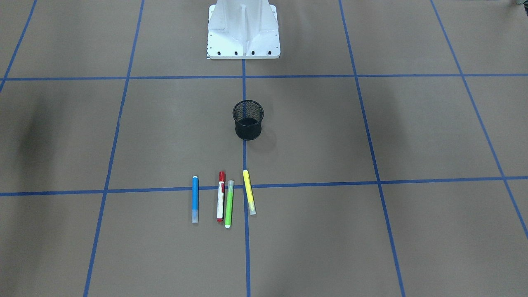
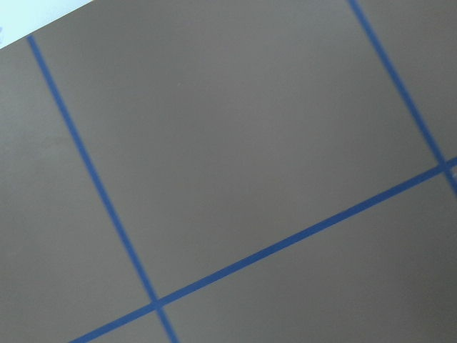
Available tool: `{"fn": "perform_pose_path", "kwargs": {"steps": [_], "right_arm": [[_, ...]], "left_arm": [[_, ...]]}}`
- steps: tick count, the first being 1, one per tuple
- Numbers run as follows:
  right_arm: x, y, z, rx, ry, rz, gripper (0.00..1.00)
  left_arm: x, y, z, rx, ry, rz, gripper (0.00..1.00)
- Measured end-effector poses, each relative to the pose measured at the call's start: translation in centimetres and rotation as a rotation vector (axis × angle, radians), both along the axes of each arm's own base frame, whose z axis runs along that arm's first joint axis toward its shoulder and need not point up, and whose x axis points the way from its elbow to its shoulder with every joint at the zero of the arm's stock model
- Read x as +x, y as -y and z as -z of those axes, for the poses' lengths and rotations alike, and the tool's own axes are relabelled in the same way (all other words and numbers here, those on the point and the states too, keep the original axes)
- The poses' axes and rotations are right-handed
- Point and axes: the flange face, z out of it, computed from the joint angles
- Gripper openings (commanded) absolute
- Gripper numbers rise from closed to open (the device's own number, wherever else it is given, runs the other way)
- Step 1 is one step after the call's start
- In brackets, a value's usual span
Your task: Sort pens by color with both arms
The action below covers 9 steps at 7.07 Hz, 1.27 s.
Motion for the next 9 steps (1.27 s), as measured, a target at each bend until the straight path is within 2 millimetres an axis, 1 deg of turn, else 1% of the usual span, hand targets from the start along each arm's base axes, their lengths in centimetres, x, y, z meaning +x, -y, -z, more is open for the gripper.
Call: {"fn": "perform_pose_path", "kwargs": {"steps": [2, 3, 4, 5, 6, 8, 9], "right_arm": [[5.5, -3.1, -4.9, -0.022, -0.010, -0.026, 0.99], [7.9, -4.7, -6.8, -0.031, -0.008, -0.039, 0.99], [9.8, -6.1, -8.3, -0.047, 0.004, -0.058, 0.99], [10.9, -7.2, -9.3, -0.061, 0.013, -0.074, 0.99], [11.5, -8.0, -10.0, -0.069, 0.012, -0.083, 0.99], [11.8, -9.3, -11.1, -0.082, 0.004, -0.088, 0.99], [11.8, -9.9, -11.7, -0.093, 0.002, -0.088, 0.99]], "left_arm": [[-3.1, -2.3, -3.8, -0.020, 0.006, 0.004, 0.99], [-4.2, -3.5, -5.3, -0.030, 0.007, 0.008, 0.99], [-5.0, -4.5, -6.5, -0.039, 0.009, 0.010, 0.99], [-5.4, -5.2, -7.3, -0.047, 0.009, 0.011, 0.99], [-5.7, -5.9, -8.0, -0.054, 0.009, 0.010, 0.99], [-7.0, -7.3, -9.4, -0.055, 0.011, 0.016, 0.99], [-7.3, -7.9, -9.8, -0.058, 0.011, 0.018, 0.99]]}}
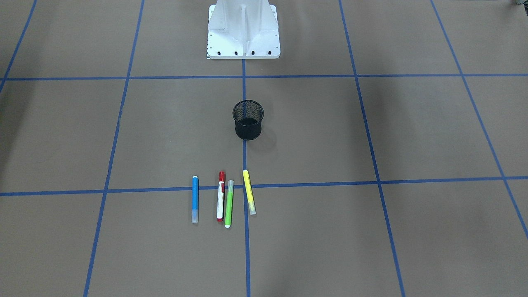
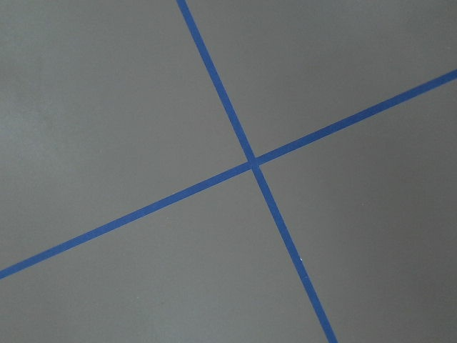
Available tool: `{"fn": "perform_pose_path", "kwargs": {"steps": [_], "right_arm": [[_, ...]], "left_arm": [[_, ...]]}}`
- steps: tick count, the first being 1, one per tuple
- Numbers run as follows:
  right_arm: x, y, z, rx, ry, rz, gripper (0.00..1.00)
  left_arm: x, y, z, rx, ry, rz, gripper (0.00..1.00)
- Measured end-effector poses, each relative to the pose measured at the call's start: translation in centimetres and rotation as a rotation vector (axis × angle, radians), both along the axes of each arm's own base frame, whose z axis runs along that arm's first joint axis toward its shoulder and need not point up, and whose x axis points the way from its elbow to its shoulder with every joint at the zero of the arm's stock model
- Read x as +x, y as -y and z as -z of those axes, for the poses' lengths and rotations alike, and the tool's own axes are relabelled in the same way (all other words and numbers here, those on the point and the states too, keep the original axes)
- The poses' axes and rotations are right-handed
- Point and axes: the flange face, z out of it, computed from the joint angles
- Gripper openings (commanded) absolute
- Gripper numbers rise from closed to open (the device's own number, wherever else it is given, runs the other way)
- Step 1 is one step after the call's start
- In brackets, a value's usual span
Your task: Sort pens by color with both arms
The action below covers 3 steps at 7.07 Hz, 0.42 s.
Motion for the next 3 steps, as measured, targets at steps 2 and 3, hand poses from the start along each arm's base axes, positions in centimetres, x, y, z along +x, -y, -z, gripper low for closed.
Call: {"fn": "perform_pose_path", "kwargs": {"steps": [2, 3], "right_arm": [[0.0, -0.7, -0.7, -0.013, -0.001, -0.001, 0.99], [0.0, -0.8, -0.7, -0.014, -0.001, -0.001, 0.99]], "left_arm": [[-0.1, -2.5, -1.8, -0.016, -0.001, 0.004, 0.99], [-0.1, -3.4, -2.4, -0.016, -0.001, 0.005, 0.99]]}}
